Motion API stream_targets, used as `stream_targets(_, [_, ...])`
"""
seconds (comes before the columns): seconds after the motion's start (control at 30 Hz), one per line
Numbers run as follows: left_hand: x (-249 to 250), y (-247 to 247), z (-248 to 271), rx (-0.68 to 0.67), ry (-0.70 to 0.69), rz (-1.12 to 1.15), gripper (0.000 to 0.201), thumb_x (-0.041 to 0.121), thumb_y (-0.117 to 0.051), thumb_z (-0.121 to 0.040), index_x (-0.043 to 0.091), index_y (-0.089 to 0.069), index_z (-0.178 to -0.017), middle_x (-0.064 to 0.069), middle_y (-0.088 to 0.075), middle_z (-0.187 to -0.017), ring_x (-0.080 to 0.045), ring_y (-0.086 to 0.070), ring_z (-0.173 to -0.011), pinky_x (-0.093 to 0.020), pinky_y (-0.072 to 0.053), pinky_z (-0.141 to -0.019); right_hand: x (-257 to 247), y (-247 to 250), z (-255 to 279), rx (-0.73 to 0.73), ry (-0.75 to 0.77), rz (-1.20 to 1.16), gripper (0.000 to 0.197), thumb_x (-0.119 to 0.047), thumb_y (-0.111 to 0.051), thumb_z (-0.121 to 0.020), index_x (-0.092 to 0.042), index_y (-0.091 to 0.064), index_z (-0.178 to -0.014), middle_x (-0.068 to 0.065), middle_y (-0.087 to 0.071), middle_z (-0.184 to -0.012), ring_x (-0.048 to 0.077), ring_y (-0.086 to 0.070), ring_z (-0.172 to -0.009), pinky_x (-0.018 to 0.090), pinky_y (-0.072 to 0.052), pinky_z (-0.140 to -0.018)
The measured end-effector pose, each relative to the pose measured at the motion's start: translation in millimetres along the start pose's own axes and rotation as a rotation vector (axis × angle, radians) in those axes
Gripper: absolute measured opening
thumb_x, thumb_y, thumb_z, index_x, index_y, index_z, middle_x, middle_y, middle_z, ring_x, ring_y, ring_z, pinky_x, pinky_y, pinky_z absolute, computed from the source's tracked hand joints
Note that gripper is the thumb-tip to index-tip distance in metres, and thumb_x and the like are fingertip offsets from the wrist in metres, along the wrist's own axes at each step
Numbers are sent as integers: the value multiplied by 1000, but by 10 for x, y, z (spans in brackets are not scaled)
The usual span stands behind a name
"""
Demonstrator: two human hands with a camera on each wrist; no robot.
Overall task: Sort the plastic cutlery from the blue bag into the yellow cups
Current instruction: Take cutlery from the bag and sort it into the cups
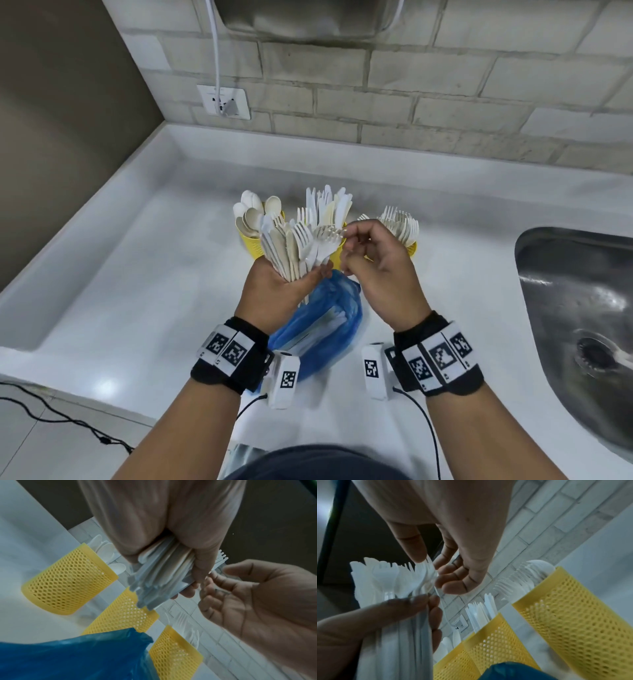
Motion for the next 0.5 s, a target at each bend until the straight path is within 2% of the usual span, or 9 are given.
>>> stream_targets(0.07, [-49,6,-32,-5,7,-29,32,12,-82,-87,20,-74,-117,6,-78,-109,-12,-73,-105,-35,-59,-92,-28,-31,-29,-17,24,9,31,1,-67,-87,-24,-62,-104,-5,-58,-89,9,-60,-80,28,-55,-74])
stream_targets(0.13, [-71,12,-64,-11,11,-40,34,11,-81,-87,18,-73,-120,5,-78,-111,-12,-72,-107,-36,-58,-94,-17,-37,-64,6,42,11,31,2,-70,-90,-23,-60,-105,-4,-58,-89,7,-60,-80,23,-54,-72])
stream_targets(0.3, [-104,26,-110,-12,31,-22,33,7,-80,-87,17,-73,-118,3,-78,-109,-13,-73,-105,-30,-57,-90,65,-42,-149,66,94,76,28,-7,-78,-88,-28,-61,-99,-4,-63,-92,12,-64,-84,37,-61,-76])
stream_targets(0.4, [-121,25,-125,-9,39,4,34,6,-79,-88,15,-73,-119,3,-78,-109,-15,-73,-105,-30,-57,-90,87,-47,-170,113,98,63,26,-8,-80,-86,-22,-61,-98,3,-65,-96,11,-67,-81,34,-61,-75])
stream_targets(0.5, [-106,9,-150,-5,16,16,36,4,-79,-87,13,-71,-121,6,-78,-111,-10,-72,-106,-21,-55,-87,110,-60,-184,142,117,45,23,-6,-79,-87,-20,-62,-92,9,-66,-94,18,-70,-81,36,-62,-74])
Point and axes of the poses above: each hand's wrist, its own z-axis away from the middle knuckle, its own y-axis out of the back of the hand, x = y × z, the point moved 4 cm from there along -z, towards the middle knuckle
